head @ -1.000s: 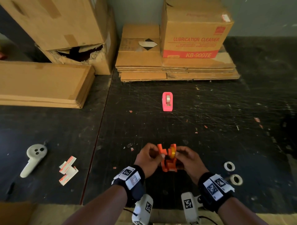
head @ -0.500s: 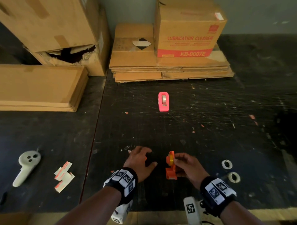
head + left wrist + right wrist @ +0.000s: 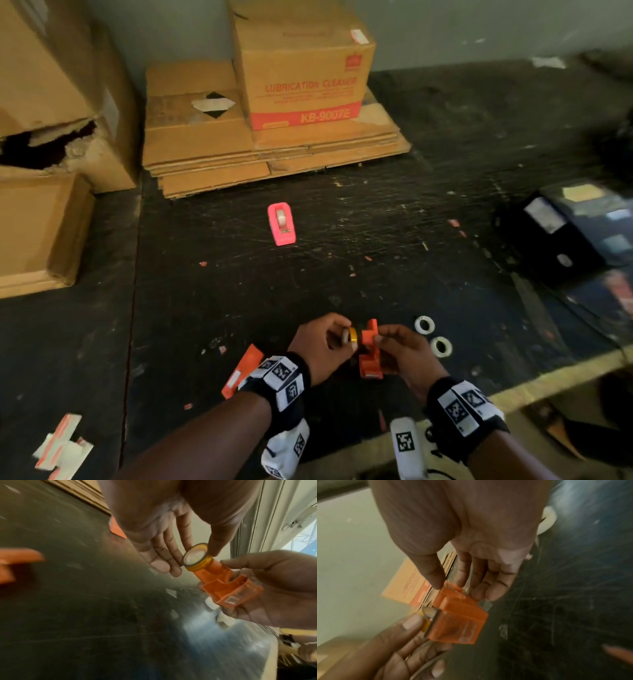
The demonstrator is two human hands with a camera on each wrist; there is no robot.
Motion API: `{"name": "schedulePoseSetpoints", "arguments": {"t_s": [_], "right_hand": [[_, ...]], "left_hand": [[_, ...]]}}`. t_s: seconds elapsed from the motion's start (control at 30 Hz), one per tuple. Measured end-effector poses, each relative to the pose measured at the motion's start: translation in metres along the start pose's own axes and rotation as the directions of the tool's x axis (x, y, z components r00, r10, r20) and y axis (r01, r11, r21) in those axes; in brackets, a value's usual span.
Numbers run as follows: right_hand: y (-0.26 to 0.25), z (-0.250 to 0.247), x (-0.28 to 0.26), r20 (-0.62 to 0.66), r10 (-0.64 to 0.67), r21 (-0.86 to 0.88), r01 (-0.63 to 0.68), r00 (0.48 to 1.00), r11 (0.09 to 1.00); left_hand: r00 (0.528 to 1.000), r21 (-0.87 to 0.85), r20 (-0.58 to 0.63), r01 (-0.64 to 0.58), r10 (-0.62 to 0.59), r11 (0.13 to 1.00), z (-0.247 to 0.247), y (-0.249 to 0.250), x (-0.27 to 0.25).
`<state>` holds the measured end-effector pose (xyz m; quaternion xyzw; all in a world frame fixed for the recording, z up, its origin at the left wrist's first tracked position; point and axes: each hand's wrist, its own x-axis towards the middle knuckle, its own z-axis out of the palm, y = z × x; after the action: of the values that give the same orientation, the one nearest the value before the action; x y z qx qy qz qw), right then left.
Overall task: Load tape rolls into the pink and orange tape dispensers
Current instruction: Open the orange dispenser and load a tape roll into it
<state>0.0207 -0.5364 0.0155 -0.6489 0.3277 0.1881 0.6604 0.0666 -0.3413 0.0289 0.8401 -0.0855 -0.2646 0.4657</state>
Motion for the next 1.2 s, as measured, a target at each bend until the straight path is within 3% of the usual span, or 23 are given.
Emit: {"name": "schedulePoseSetpoints", "arguments": {"t_s": [0.13,0.23,0.47,0.77,1.03,1.2], "right_hand": [[0.004,-0.049,-0.003,-0.099,0.018,0.030,-0.015,0.995,0.999],[0.008,-0.082,-0.005,-0.152,-0.010,-0.043,0.003,0.988,0.999],[0.028,-0.158,-0.006,-0.137,-0.026,-0.128,0.009,0.990,0.992],[0.023,-0.213,0.004,-0.083,-0.040,-0.150,0.027,0.996,0.988],[0.026,-0.235,0.004,-0.068,-0.064,-0.144,0.054,0.996,0.988],[0.023,-0.228,0.003,-0.032,-0.040,-0.138,0.035,0.999,0.990]], "left_hand": [[0.995,0.179,0.100,-0.009,-0.009,0.984,0.036,0.017,0.023],[0.985,0.387,0.166,-0.030,-0.038,0.922,0.064,0.030,0.037],[0.989,0.705,0.123,-0.034,-0.076,0.708,0.120,0.032,0.043],[0.996,0.728,0.000,0.058,-0.084,0.683,0.168,0.073,0.055],[0.980,0.725,-0.101,0.190,-0.170,0.663,0.206,0.090,0.071],[0.982,0.651,-0.138,0.187,-0.128,0.736,0.201,0.090,0.071]]}}
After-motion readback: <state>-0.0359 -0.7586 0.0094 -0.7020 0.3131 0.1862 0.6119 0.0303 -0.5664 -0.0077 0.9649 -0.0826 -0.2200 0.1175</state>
